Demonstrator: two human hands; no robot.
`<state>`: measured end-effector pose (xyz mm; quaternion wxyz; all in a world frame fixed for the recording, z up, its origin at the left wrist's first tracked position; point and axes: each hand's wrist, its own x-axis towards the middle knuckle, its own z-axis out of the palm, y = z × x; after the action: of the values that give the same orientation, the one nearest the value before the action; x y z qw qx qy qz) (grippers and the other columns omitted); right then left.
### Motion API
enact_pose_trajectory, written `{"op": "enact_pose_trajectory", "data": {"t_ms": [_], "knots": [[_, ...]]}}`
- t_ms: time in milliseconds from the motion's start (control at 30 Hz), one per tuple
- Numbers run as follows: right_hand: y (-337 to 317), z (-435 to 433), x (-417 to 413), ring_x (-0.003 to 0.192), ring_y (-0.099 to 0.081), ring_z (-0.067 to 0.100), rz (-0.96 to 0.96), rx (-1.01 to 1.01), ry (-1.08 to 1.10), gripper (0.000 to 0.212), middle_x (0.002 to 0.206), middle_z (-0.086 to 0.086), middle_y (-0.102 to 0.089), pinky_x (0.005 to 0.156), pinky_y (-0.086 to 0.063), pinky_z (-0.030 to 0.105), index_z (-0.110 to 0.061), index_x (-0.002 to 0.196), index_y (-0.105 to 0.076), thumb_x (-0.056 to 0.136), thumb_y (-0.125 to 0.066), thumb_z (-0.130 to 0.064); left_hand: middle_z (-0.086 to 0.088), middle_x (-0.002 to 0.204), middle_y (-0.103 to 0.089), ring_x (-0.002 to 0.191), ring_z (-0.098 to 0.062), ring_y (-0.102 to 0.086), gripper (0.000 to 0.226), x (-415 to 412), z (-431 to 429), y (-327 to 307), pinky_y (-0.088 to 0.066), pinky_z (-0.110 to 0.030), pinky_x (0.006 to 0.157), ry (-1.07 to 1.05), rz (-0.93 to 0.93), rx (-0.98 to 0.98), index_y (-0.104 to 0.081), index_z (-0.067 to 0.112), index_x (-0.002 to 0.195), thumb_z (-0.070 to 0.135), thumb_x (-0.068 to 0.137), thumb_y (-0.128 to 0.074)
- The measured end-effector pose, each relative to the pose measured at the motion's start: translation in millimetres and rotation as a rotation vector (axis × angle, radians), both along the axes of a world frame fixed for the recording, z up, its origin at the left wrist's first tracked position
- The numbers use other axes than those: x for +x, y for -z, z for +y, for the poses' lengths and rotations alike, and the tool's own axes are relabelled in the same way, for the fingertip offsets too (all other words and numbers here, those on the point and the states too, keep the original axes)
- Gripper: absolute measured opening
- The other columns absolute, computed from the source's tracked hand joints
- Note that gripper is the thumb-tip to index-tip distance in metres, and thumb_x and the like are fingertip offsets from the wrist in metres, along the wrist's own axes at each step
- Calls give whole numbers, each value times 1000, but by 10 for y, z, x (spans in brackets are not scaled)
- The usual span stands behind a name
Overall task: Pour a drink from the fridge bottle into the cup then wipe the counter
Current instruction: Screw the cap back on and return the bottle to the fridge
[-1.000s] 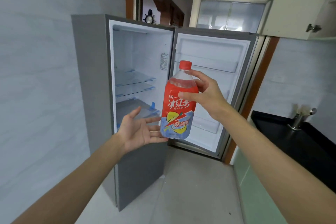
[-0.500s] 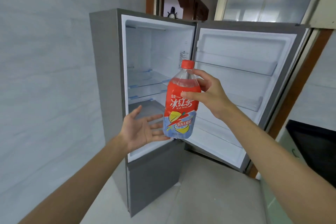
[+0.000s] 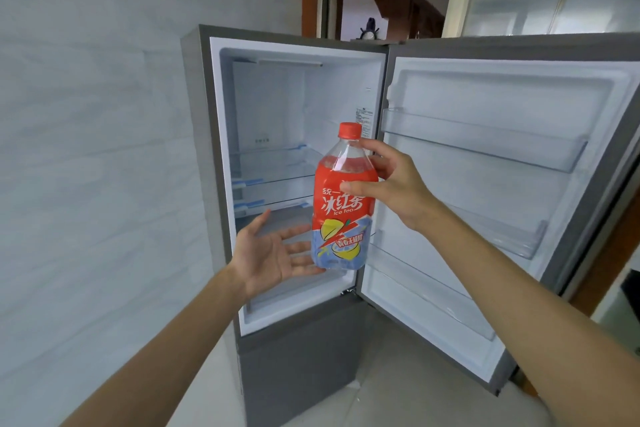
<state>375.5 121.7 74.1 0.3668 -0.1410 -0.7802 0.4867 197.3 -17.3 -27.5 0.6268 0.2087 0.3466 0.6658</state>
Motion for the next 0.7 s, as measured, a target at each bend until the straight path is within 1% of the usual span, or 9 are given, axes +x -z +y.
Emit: {"op": "enact_pose_trajectory", "data": {"t_ms": [100,300,400,500,567,633,700], "knots": [[89,203,-41,102,-71,19,-1,-14,-25,75,111,1,-74,86,-60,41,-31,127,-60,57,-89,-30,-33,137,-55,123,-56,-54,82,-37,154,55,-36,-69,106,-15,0,-20,-47,0,138,68,93,-36],[191,544,-229,100,-72,19,-13,-47,-55,71,109,-1,-74,85,-61,43,-38,121,-61,55,-88,-34,-33,138,-54,124,-56,-53,81,-149,434,147,-33,-69,109,-53,-33,-49,-48,0,137,67,93,-38],[221,699,-362,100,-72,18,-26,-50,-61,66,109,-4,-74,85,-61,43,-40,118,-61,58,-87,-35,-32,137,-55,122,-56,-55,81,-245,555,186,-37,-69,106,-86,-55,-58,-49,0,136,67,92,-37],[246,831,-517,100,-71,18,-39,-41,-68,63,111,-5,-72,86,-61,41,-41,117,-60,61,-86,-36,-31,137,-56,121,-55,-56,81,-373,671,227,-43,-68,100,-95,-62,-61,-48,2,137,69,92,-37],[256,927,-633,101,-71,17,-42,-33,-73,66,113,-5,-72,85,-61,39,-40,121,-58,61,-85,-37,-30,137,-56,122,-55,-56,82,-481,754,257,-43,-71,95,-93,-69,-58,-46,3,140,69,91,-38],[269,1039,-768,100,-71,15,-42,-32,-84,67,115,-5,-71,82,-61,34,-38,124,-57,63,-86,-35,-30,138,-56,122,-54,-56,83,-608,849,284,-42,-72,94,-94,-82,-47,-44,3,142,68,91,-40],[273,1168,-927,98,-71,12,-37,-33,-101,64,114,-4,-72,76,-60,26,-35,124,-58,68,-87,-24,-29,138,-56,123,-53,-55,85,-763,964,314,-44,-72,94,-99,-98,-35,-42,3,144,67,88,-43]]}}
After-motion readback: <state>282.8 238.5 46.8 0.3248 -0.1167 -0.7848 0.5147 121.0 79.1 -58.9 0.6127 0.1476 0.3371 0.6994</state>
